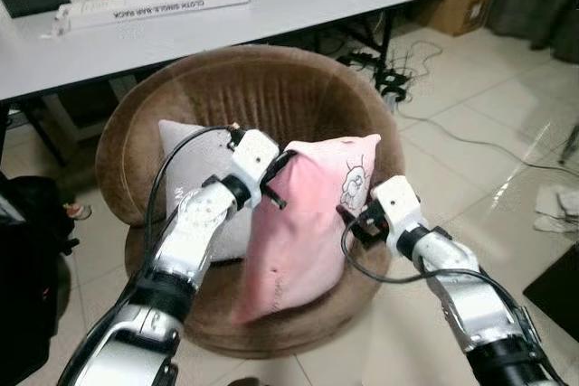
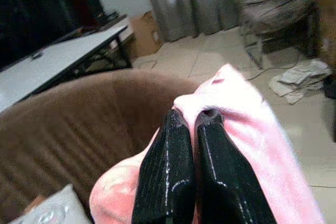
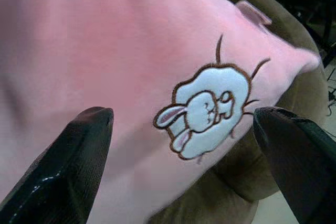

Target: Move the pillow to the sofa from floor

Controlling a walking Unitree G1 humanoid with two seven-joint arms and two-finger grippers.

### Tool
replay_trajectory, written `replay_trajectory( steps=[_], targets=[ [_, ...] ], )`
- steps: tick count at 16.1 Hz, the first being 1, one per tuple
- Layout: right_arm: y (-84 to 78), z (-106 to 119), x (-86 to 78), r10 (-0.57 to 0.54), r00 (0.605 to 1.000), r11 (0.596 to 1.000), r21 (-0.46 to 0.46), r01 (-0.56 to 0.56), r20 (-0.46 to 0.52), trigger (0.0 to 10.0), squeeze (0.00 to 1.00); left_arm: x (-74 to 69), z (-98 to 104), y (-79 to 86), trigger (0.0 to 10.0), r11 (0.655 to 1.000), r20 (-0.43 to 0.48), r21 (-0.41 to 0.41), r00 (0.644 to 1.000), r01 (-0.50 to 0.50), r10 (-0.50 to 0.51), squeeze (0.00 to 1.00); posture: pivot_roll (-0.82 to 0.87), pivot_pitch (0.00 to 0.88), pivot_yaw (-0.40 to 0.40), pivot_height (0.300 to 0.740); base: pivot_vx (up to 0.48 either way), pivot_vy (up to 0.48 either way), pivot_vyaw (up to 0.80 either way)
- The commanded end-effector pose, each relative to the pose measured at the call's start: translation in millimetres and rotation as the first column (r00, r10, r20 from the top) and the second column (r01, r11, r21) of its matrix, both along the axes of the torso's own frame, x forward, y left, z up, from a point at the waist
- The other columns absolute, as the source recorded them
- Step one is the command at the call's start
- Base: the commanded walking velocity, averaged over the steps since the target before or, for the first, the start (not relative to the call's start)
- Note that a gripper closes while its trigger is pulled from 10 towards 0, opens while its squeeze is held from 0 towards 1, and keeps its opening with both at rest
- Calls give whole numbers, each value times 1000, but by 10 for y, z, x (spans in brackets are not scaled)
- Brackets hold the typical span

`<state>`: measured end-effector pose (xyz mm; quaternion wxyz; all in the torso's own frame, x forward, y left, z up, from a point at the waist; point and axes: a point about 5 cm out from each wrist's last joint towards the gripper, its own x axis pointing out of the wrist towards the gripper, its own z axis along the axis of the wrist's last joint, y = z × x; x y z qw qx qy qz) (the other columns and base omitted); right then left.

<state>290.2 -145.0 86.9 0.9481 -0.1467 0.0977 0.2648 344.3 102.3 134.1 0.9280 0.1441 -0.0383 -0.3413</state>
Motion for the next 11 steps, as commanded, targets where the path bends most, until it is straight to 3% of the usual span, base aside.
replay_trajectory(
  steps=[1, 6, 11],
  targets=[
    [12, 60, -54, 63, 998, 998, -7, -63, 5, 10000, 0, 107, 228, -83, 10000, 998, 74, -2, 996, 60, -59, 0, -14, 0, 71, 740, 0, 0, 0],
    [-68, 112, -165, 73, 997, 997, -24, -73, 5, 10000, 0, 261, 339, -126, 10000, 999, 112, 29, 993, 43, -46, 0, -45, 0, 68, 740, 0, 0, 0],
    [38, 213, -281, 106, 994, 994, -25, -106, -15, 10000, 0, 438, 292, 118, 10000, 982, 104, 89, 982, -169, 160, 0, -88, 0, 44, 740, 0, 0, 0]
  ],
)
